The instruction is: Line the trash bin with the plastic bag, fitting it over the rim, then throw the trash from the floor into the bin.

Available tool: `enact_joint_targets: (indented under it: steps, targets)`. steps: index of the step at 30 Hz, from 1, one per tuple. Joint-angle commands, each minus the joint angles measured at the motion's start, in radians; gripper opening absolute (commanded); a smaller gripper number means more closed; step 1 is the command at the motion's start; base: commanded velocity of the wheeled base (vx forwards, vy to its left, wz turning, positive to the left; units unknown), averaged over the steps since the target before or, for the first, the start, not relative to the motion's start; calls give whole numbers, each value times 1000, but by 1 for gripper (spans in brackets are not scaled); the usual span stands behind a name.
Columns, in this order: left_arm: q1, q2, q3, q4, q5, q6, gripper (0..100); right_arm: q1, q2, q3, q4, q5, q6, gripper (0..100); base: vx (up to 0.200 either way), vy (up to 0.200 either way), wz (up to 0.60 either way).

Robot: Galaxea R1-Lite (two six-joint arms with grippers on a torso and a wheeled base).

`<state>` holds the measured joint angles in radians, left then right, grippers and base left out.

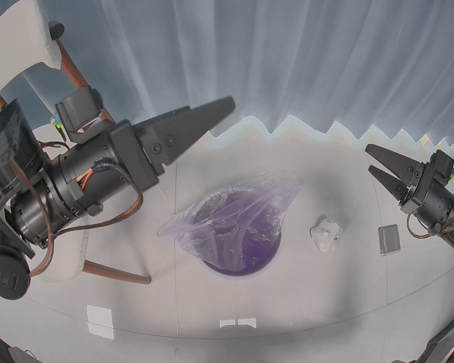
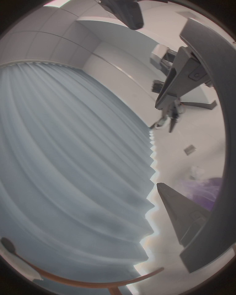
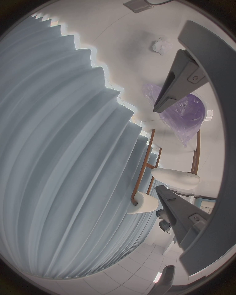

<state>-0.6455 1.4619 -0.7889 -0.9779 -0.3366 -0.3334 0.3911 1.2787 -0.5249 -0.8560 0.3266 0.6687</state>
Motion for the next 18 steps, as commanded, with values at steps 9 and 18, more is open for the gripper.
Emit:
enact_joint_targets:
  steps: [9, 18]
  targets:
    - [233, 61, -194, 808, -295, 567, 100, -24, -52, -23, 5, 2, 8, 100, 0, 0, 0]
    - [280, 221, -202, 699, -308, 694, 100, -24, -59, -24, 6, 2, 8, 100, 0, 0, 0]
